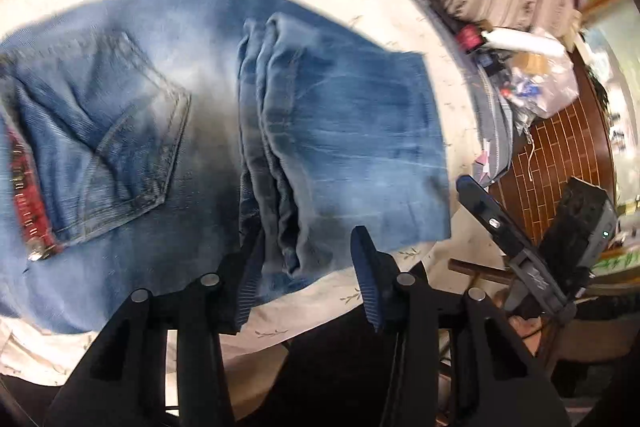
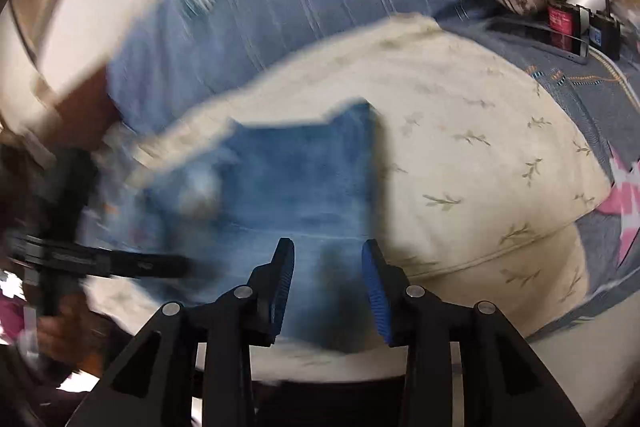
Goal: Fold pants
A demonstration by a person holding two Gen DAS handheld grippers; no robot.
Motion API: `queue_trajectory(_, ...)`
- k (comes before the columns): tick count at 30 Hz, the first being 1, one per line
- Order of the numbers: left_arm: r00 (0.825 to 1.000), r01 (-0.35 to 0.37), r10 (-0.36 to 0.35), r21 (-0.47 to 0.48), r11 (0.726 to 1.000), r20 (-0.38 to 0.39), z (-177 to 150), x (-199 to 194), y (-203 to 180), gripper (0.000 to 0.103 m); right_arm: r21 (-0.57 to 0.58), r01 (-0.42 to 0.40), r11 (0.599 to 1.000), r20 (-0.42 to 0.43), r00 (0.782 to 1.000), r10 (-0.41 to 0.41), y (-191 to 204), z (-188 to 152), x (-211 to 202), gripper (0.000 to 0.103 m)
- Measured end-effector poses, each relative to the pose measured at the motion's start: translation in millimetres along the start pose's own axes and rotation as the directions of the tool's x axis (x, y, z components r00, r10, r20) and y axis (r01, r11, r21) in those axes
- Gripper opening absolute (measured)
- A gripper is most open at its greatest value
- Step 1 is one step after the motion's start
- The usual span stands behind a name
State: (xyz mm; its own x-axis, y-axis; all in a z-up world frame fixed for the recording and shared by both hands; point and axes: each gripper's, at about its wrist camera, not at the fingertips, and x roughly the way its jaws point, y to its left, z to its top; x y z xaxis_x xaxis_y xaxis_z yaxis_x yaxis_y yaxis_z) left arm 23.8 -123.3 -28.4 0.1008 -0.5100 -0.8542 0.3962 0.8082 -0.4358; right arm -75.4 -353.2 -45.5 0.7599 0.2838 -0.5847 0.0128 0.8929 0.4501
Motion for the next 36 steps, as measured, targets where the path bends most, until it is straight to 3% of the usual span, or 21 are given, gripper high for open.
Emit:
queue_trajectory(2,1.000,-0.014,0.013,0.028,1.000,0.007,-6,7,-4,0.056,-0.003,-0.008,1.000,-0.029,1.000,0.008,0,-10,6,0.039)
queue_trajectory(4,0.997,-0.071,0.072,0.036,0.997,-0.034,-6,30,-3,0.056,0.030,0.065,0.997,-0.135,0.989,-0.061,-11,-25,33,0.038)
queue_trajectory(6,0.996,-0.090,0.091,0.045,0.995,-0.017,-8,40,-1,0.057,0.053,0.055,0.997,-0.092,0.994,-0.050,-14,-31,34,0.038)
queue_trajectory(9,0.996,-0.088,0.089,0.066,0.994,-0.009,-12,33,-6,0.058,0.102,0.062,0.993,-0.097,0.994,-0.052,-14,-24,33,0.038)
queue_trajectory(11,0.998,-0.057,0.058,0.038,0.998,-0.018,-13,27,0,0.058,0.104,0.083,0.991,-0.099,0.992,-0.073,-8,-20,28,0.039)
queue_trajectory(15,1.000,-0.006,0.006,-0.010,1.000,0.018,-10,2,24,0.058,0.022,0.101,0.995,-0.064,0.993,-0.099,23,-13,22,0.052)
queue_trajectory(22,0.983,0.111,-0.086,-0.151,0.982,0.164,-12,-69,99,0.058,-0.223,0.030,0.974,-0.132,0.989,-0.061,113,-15,62,0.055)
queue_trajectory(25,0.960,0.172,-0.107,-0.241,0.955,0.259,-23,-104,146,0.068,-0.345,-0.035,0.938,-0.175,0.984,-0.028,166,-24,88,0.056)
queue_trajectory(28,0.941,0.212,-0.100,-0.334,0.918,0.324,-28,-120,194,0.072,-0.432,-0.088,0.898,-0.203,0.979,-0.001,206,-33,105,0.060)
queue_trajectory(32,0.933,0.305,-0.179,-0.421,0.854,0.312,-32,-109,249,0.072,-0.545,-0.137,0.827,-0.236,0.972,0.006,262,-50,134,0.064)
queue_trajectory(34,0.940,0.300,-0.179,-0.453,0.840,0.292,-29,-98,262,0.072,-0.586,-0.153,0.796,-0.251,0.968,0.000,282,-60,145,0.065)
queue_trajectory(36,0.932,0.341,-0.230,-0.468,0.815,0.279,-26,-87,275,0.072,-0.645,-0.148,0.750,-0.245,0.969,-0.020,302,-72,157,0.066)
